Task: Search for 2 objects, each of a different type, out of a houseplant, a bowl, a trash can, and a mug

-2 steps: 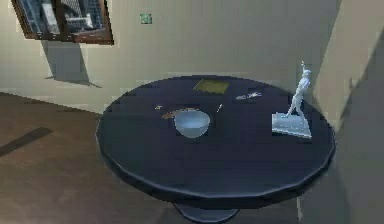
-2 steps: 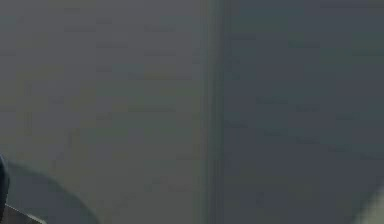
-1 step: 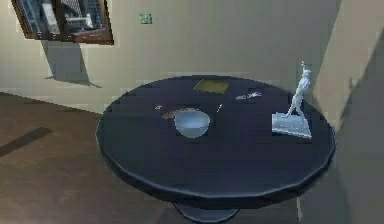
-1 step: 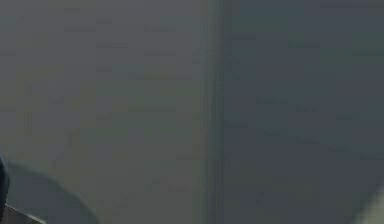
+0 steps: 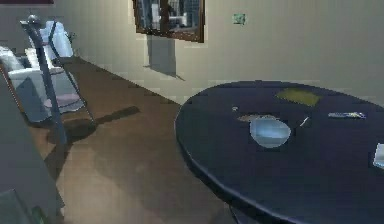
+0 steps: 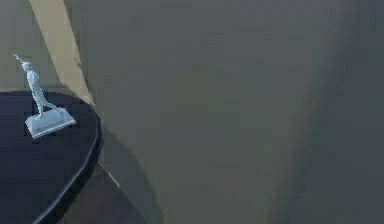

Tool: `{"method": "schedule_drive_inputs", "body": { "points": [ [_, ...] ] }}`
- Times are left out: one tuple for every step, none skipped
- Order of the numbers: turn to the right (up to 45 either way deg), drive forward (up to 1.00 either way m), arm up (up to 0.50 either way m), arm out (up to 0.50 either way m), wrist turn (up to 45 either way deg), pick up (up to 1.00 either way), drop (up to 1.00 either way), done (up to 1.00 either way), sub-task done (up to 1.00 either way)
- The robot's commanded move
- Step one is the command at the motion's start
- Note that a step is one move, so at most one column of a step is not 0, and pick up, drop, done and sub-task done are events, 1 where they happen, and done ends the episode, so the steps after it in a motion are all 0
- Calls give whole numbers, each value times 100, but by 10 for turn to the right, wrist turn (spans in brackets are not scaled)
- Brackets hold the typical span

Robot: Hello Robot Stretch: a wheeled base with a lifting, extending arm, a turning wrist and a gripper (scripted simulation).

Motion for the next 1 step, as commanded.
{"method": "schedule_drive_inputs", "body": {
  "points": [
    [0,15,0,0,0,0,0,0,0]
  ]
}}
